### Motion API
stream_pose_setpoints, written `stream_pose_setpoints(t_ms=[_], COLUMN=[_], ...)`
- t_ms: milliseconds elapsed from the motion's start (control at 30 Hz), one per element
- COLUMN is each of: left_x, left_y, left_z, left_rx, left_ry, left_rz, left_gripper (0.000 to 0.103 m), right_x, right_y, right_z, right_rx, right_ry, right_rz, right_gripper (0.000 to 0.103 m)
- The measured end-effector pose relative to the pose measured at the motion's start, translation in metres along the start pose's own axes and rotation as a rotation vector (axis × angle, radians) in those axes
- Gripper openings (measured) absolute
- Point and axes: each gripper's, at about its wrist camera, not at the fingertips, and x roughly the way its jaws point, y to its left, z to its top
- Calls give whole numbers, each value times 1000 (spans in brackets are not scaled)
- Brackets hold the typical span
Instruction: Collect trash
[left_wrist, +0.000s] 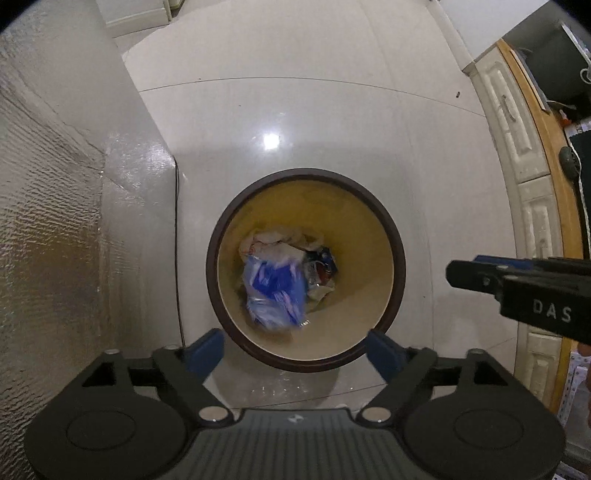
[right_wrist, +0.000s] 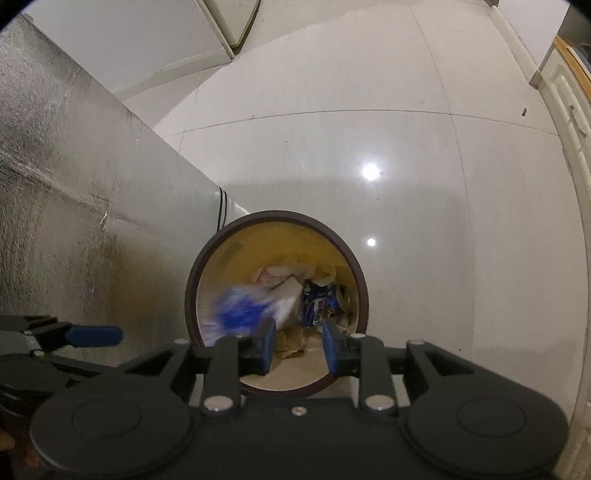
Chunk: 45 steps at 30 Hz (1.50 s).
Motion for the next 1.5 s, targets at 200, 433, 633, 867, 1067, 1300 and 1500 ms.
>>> stream_pose_setpoints(t_ms=[200,433,633,867,1067,1300,1500], left_x=[-10,-34,-62,-105,-144,-178,-207], left_y=[-4,-6,-10,-19,-27,-29,-35], left_z=[-2,-8,-17,-33,-55,-86,-118], left_rx=[5,-7,-13,-12,-6,-13,-14], left_ry=[-26,-90,-159,-278,-385,-468,-546], left_rz=[23,27,63,76,95,145,146], left_gripper=[100,103,103,103,103,103,103], right_x=[-13,-37,-63,-105,-144,-190,-219], right_y=[-3,-7,-8,-9,-11,-9,-7], right_z=[-8,-16,-24,-36,-49,-70,-100], right_rx=[-33,-50,-64,-64,-53,-48,-65], right_ry=[-14,-58,-111,-198,-280,-388,-470], right_rz=[-10,-21,-23,-10,-4,2,-22], right_gripper=[35,40,49,61,71,80,88])
